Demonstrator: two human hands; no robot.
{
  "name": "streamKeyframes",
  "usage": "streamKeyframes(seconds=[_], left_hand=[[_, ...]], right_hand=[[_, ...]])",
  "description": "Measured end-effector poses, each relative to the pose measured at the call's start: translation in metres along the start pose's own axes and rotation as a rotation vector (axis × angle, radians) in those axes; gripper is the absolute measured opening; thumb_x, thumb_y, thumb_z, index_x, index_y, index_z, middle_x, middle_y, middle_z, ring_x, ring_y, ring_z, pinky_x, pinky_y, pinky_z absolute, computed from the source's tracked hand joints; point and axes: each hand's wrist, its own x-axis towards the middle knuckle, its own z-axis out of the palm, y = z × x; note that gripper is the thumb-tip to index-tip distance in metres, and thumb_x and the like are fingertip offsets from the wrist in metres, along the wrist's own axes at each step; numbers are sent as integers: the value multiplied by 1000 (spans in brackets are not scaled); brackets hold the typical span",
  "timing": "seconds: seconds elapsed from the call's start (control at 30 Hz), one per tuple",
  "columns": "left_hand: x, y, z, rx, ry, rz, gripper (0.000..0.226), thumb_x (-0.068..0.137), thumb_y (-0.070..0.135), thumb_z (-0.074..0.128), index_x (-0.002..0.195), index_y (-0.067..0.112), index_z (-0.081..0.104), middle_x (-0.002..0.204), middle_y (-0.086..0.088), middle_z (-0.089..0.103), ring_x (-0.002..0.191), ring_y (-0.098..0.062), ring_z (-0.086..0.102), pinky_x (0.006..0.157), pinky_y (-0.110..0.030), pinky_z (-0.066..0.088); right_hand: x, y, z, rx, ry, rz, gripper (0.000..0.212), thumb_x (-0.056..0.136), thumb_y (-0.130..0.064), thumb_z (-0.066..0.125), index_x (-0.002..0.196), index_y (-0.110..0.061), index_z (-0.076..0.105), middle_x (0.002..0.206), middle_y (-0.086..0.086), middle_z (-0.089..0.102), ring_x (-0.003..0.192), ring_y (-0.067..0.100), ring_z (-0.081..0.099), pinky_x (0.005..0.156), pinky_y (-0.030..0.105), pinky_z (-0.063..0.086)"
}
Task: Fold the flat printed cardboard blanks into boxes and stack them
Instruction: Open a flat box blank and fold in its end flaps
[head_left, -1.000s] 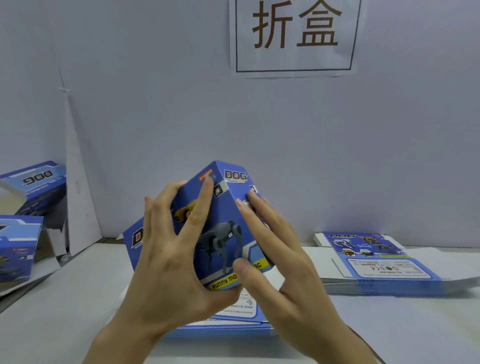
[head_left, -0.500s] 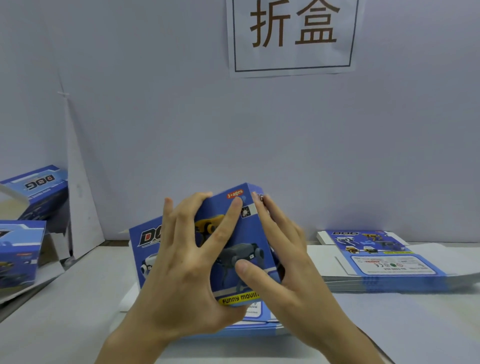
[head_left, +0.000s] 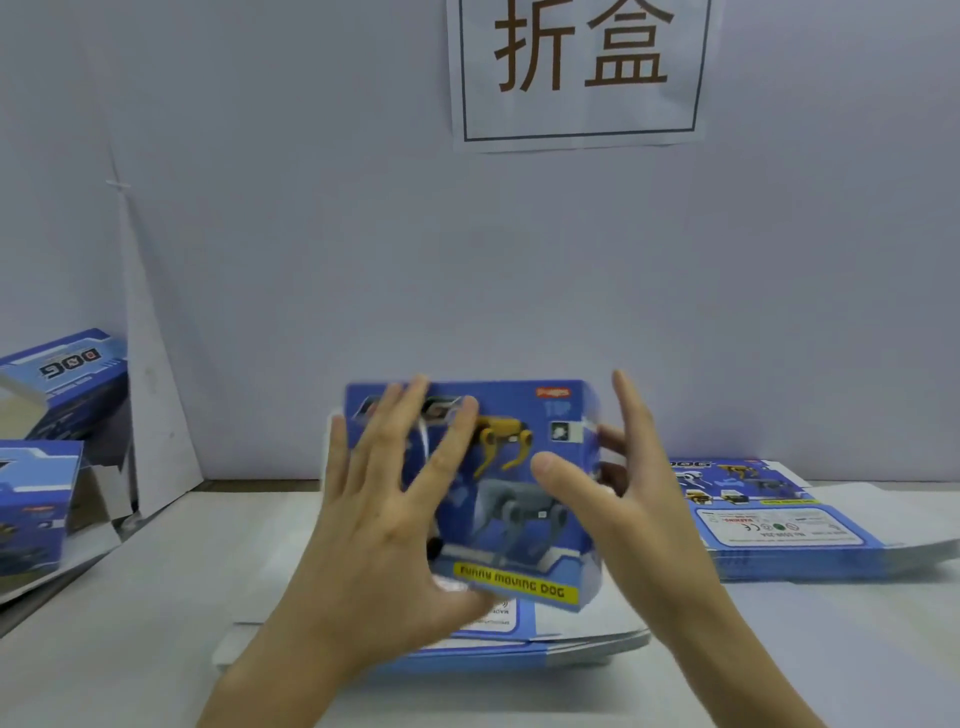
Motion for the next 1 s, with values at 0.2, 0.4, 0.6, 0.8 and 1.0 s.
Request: streamKeyframes(seconds=[0.2, 0.4, 0.6, 0.8, 1.0], left_hand=[[0, -13, 3, -608, -228, -825, 116, 67, 59, 72, 144, 47, -13, 157, 5, 14, 131, -8, 42, 102, -27, 41], [3, -12, 1, -1446, -79, -883, 87, 52, 57, 85, 126, 23, 54, 112, -2, 71, 98, -21, 70, 86, -45, 51], [6, -5, -2, -1178, 209, -890, 24, 64, 29, 75, 82, 18, 65, 67, 6, 70, 64, -5, 66, 70, -35, 50], [1, 2, 0, -954, 105, -659, 41, 52, 36, 80, 87, 21, 63, 78, 10, 71, 74, 1, 67, 59, -11, 50], [-5, 14, 7, -891, -138, -478, 64, 55, 56, 82, 104, 69, 45, 113, 23, 52, 102, 7, 58, 75, -11, 49]], right_hand=[[10, -1, -15, 117, 158, 51, 80, 58, -21, 70, 131, -38, 42, 126, 9, 55, 103, 29, 63, 79, 43, 57], [10, 4, -17, 102, -183, 169, 68, 56, -13, 71, 117, -30, 46, 90, -1, 74, 81, 16, 70, 67, 25, 57], [10, 8, -27, -412, -216, 130, 73, 65, -51, 68, 130, -46, 37, 127, -21, 49, 104, -20, 48, 78, 4, 40], [18, -2, -33, -86, -182, 141, 64, 58, -70, 59, 120, -63, 44, 141, -18, 47, 129, -1, 44, 109, 35, 34], [20, -9, -23, -4, -190, 160, 39, 82, -65, 53, 111, -40, 56, 92, -15, 73, 84, -1, 69, 67, 13, 51]])
